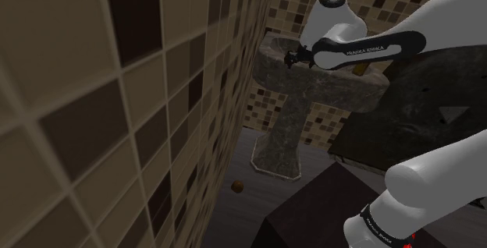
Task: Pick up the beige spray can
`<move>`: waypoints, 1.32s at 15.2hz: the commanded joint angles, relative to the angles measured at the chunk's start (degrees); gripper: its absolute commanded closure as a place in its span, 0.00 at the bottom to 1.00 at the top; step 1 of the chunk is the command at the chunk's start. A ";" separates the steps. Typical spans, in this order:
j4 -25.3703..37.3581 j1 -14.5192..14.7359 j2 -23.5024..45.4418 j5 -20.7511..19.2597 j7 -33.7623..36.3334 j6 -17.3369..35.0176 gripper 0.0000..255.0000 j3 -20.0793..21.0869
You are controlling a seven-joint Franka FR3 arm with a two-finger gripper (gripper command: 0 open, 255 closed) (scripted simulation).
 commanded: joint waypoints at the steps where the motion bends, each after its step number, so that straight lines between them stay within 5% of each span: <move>1: 2.23 -2.45 1.93 -5.20 5.55 1.36 0.00 1.07; 14: 19.06 -10.90 11.59 -34.96 37.18 -2.42 0.00 4.15; 20: 17.26 -11.12 12.54 -38.76 41.90 -1.66 0.00 4.22</move>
